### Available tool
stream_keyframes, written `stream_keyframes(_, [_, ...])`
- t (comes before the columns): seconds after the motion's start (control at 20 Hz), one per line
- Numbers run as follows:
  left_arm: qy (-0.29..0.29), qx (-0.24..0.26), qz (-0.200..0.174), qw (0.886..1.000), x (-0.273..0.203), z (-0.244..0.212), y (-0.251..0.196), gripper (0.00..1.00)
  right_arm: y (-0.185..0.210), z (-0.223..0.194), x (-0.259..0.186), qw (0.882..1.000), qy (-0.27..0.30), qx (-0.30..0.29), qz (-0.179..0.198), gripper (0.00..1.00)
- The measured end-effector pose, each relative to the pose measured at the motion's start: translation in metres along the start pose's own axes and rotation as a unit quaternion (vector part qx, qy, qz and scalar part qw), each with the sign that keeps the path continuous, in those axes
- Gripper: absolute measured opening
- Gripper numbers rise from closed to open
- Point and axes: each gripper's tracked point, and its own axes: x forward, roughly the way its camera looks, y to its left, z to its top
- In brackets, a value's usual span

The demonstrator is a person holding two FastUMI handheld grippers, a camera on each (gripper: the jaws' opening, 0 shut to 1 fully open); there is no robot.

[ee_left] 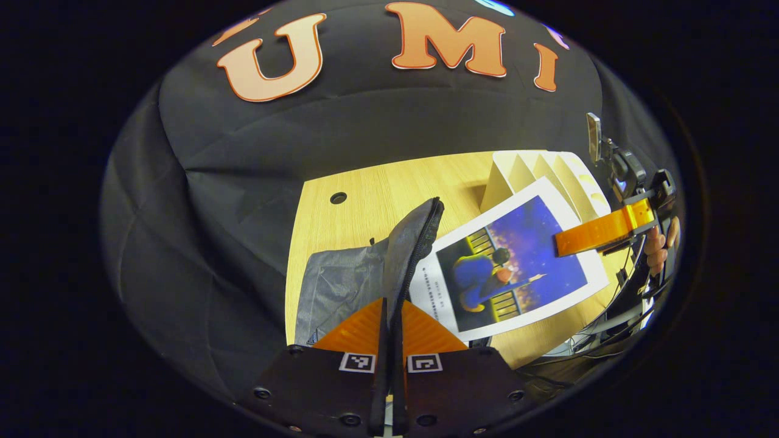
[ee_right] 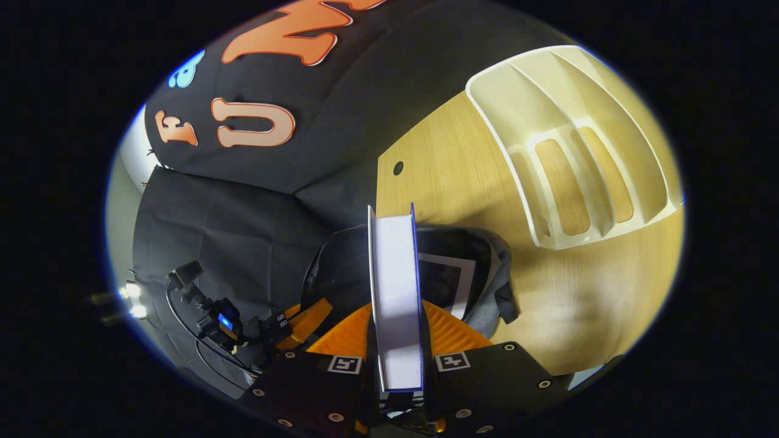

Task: Open the schoolbag, grab two books from the bookshelf and put them into the schoolbag.

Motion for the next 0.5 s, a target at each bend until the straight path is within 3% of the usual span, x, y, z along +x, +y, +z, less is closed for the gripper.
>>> stream_keyframes(0.5, [-0.011,0.016,-0.008,1.0,0.0,0.003,-0.015,0.05,-0.005,-0.021,0.071,1.0,0.003,0.017,0.008,0.29])
